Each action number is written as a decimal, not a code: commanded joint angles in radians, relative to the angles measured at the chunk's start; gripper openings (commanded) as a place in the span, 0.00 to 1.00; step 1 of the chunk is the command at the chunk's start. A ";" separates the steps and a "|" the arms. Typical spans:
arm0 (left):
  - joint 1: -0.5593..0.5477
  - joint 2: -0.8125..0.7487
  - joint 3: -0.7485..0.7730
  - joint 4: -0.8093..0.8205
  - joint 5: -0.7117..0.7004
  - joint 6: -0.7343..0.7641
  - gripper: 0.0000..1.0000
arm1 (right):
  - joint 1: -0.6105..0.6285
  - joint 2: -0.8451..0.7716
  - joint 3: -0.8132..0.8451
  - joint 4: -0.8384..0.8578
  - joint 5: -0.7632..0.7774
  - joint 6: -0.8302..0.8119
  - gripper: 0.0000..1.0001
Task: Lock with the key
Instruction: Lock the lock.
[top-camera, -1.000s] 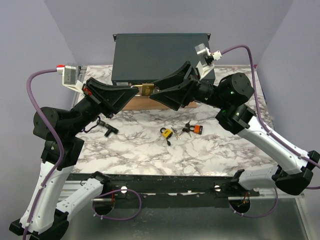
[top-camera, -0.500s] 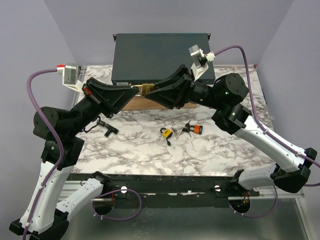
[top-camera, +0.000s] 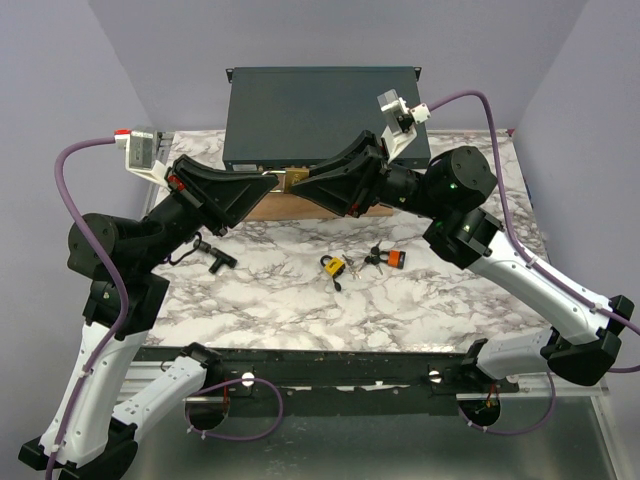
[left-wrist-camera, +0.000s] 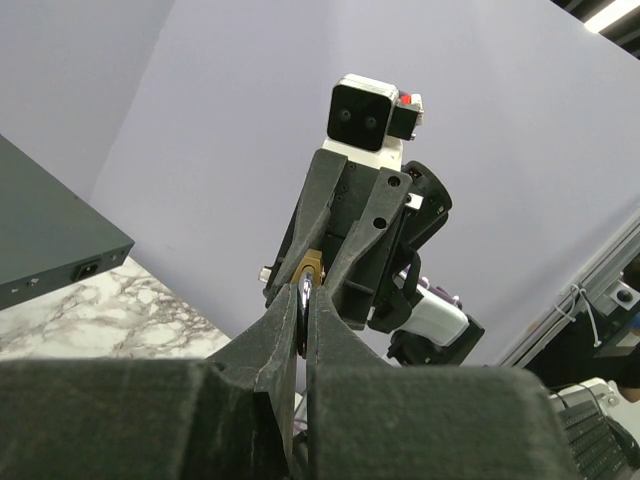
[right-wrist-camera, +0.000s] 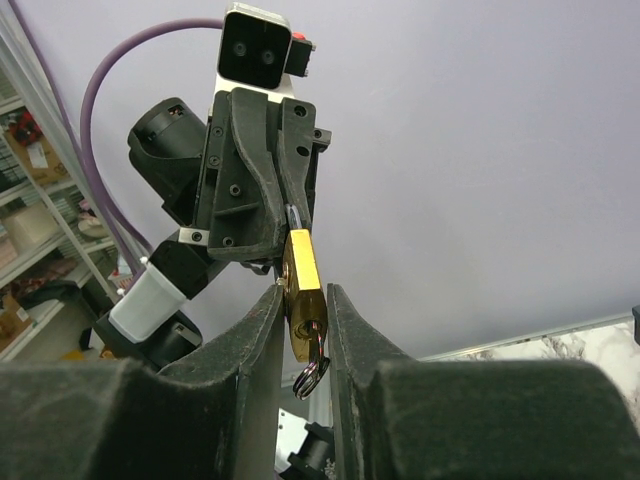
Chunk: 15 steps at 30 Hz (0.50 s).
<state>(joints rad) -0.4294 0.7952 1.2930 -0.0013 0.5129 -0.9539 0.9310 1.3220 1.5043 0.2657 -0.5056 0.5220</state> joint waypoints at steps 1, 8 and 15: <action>0.000 0.006 -0.006 0.023 0.000 -0.006 0.00 | 0.017 -0.007 0.033 0.001 0.018 -0.014 0.25; 0.000 0.009 -0.009 0.023 0.003 -0.008 0.00 | 0.018 -0.012 0.036 -0.004 0.020 -0.018 0.33; 0.000 0.009 -0.006 0.017 0.002 -0.002 0.00 | 0.020 -0.025 0.022 -0.008 0.032 -0.024 0.24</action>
<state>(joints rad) -0.4294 0.8009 1.2861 -0.0010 0.5140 -0.9550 0.9371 1.3216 1.5043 0.2516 -0.4877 0.5182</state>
